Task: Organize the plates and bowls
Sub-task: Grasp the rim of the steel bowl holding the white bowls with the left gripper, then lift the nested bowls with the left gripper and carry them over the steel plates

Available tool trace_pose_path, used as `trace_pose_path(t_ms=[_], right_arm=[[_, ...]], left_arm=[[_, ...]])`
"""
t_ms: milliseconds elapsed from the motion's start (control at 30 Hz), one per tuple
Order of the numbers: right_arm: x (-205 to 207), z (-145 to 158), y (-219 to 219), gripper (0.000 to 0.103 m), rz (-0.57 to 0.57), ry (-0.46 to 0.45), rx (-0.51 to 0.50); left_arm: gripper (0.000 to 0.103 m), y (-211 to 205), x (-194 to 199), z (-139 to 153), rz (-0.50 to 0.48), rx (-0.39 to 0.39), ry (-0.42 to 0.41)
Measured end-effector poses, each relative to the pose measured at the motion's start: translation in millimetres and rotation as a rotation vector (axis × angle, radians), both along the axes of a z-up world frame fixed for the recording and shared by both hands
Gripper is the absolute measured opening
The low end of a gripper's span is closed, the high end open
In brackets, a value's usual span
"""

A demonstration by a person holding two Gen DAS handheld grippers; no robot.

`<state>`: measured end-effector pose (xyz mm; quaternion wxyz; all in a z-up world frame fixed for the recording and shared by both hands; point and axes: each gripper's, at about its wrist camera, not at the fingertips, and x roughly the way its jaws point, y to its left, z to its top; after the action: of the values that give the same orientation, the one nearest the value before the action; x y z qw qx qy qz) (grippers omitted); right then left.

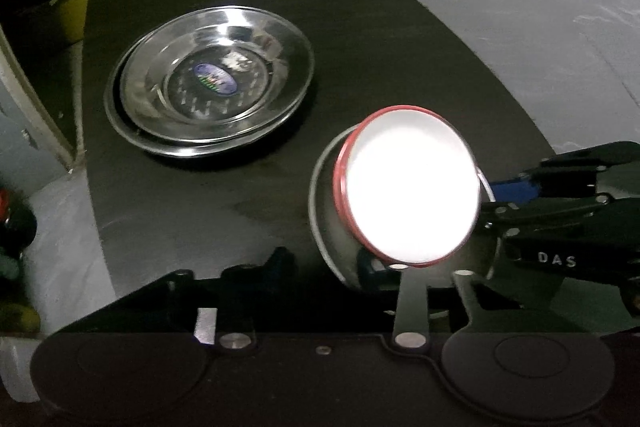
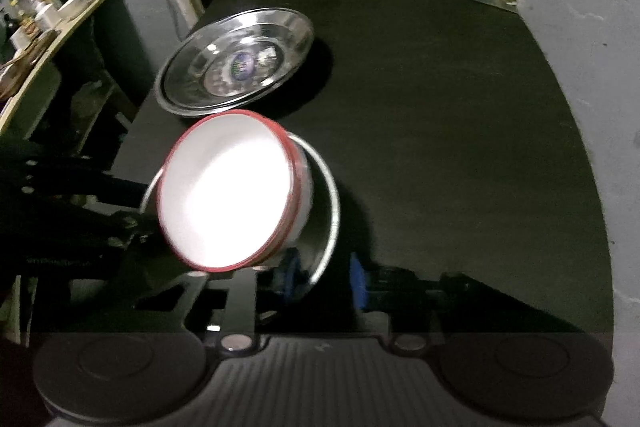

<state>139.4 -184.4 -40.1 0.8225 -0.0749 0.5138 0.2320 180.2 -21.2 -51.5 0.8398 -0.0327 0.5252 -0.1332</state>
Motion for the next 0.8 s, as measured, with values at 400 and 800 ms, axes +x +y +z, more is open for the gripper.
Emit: trace_pose_path(t_ms=[400,800], right_arm=[[1.0,-1.3,-4.2,0.021,-0.020,0.025,0.037],[0.8,-3.4,-6.0,0.021,-0.031,0.041,0.053]], left_arm=[[0.024,3.3,0.3,-3.6,-0.001,-0.057,0.005],[0.025,1.4,2.3,-6.9,-0.010,-0.061,0.018]])
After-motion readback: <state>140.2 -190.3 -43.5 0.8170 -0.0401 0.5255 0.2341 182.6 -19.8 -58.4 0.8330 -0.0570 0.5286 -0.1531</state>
